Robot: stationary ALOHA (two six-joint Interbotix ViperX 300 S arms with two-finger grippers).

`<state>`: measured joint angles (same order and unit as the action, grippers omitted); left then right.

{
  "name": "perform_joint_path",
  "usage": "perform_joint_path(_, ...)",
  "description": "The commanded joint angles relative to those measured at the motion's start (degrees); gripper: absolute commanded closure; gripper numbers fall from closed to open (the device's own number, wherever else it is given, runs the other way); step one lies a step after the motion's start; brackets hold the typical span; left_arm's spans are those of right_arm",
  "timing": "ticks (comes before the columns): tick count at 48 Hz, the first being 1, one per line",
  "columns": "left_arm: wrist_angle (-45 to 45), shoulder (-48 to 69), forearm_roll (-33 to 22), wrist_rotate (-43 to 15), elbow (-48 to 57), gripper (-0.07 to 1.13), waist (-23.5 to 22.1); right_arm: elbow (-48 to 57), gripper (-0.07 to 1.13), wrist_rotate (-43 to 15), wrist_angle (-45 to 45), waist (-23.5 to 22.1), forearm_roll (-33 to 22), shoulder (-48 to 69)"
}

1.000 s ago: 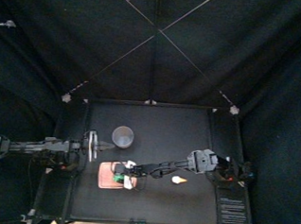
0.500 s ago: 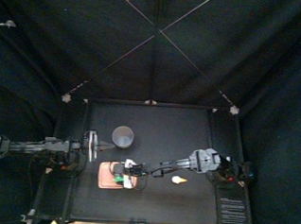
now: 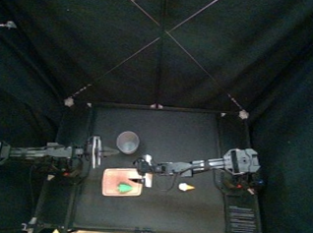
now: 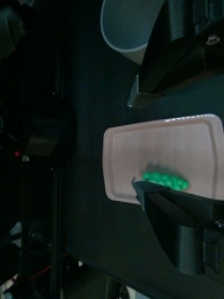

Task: Pick the green grapes then place it on the pink plate
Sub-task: Drop green grapes on the pink plate and return to neutral

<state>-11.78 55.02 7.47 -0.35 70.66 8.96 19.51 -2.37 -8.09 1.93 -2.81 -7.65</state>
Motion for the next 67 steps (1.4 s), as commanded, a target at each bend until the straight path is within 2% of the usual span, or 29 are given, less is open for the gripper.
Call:
perform_joint_path(1,-0.5,-0.2,0.1,0.0,-1.1,0.85,0.2,7.0,0.07,0.0,-7.7,-1.8,-0.3,8.0)
perform_joint_path(12,-0.5,-0.2,0.1,0.0,-0.9,0.85,0.2,18.4,0.07,0.5,-18.3,-4.2,-1.8,16.2)
perform_joint_path(22,-0.5,-0.1,0.0,0.0,-1.1,0.85,0.1,24.2,0.07,0.4,-22.3,-6.4,-5.4,19.8)
perform_joint_path(30,-1.0,0.1,0.1,0.0,-1.3,0.85,0.0,27.2,0.07,0.2,-24.5,-7.5,-5.4,21.5)
perform_joint_path(67,-1.2,0.1,0.3,-0.1,-0.6,0.85,0.2,29.1,0.07,0.1,-25.8,-7.9,-5.4,22.8)
